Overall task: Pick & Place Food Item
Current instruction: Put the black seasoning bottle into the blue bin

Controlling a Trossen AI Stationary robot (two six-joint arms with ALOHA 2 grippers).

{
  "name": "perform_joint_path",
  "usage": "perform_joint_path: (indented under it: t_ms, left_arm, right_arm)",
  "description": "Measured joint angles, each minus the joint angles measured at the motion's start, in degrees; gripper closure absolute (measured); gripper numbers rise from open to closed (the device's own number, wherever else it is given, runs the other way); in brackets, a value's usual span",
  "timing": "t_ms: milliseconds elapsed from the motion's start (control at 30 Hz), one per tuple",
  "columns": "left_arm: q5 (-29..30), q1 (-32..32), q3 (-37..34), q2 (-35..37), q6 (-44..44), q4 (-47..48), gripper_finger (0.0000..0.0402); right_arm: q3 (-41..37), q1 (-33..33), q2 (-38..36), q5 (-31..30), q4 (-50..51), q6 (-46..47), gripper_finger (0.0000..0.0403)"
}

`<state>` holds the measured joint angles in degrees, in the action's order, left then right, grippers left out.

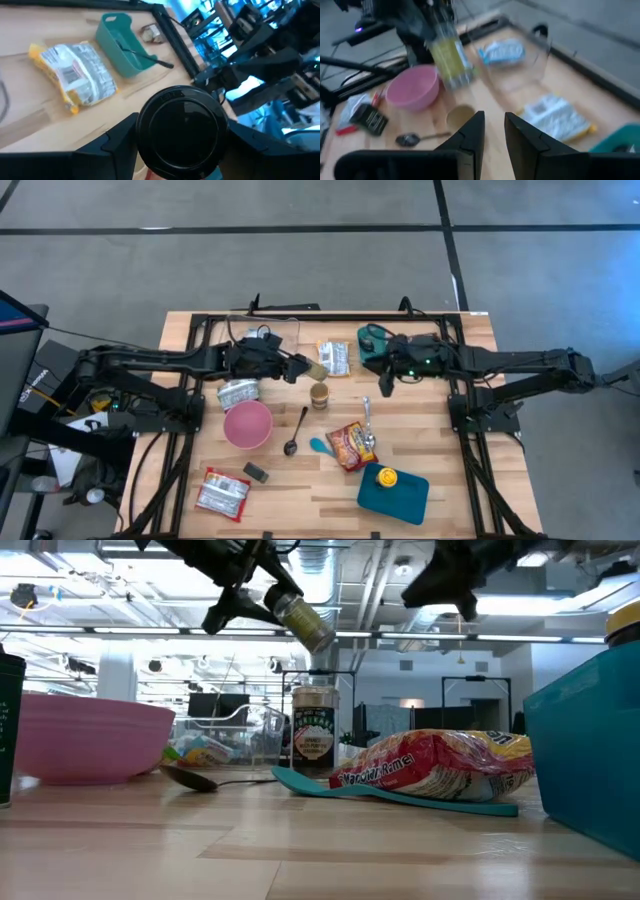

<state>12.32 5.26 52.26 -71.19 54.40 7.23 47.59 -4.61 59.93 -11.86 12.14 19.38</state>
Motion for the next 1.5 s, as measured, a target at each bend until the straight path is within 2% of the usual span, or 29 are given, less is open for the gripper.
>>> perform_joint_path:
  t_ms: [267, 633, 800, 1133, 1267, 1500]
  left_arm:
    - [0.2, 0.0, 0.5, -4.5, 0.6, -6.2, 0.0197]
    - [-0.3, 0.6, 7.0, -12.0, 0.0, -7.0, 0.0195]
    - [-0.5, 0.9, 8.6, -13.9, -0.1, -7.0, 0.0196]
    - [-0.4, 0.8, 10.0, -15.3, -0.1, -8.7, 0.0196]
    - [-1.0, 0.8, 10.0, -15.3, -0.1, -8.7, 0.0195]
    - [-1.4, 0.8, 10.0, -15.3, -0.1, -8.6, 0.0195]
  right_arm:
    - [0.0, 3.0, 0.1, -6.3, -5.2, -2.5, 0.0333]
    - [3.2, 5.0, 1.2, -6.6, -3.7, -6.1, 0.0319]
    - [5.2, 5.0, 2.5, -6.6, 0.3, -6.0, 0.0279]
    - [6.4, 4.4, 7.2, -6.2, 3.6, -6.2, 0.0143]
    - [6.5, 4.5, 9.2, -6.1, 2.8, -8.8, 0.0123]
    - [6.4, 4.4, 11.1, -6.2, 0.9, -11.0, 0.0116]
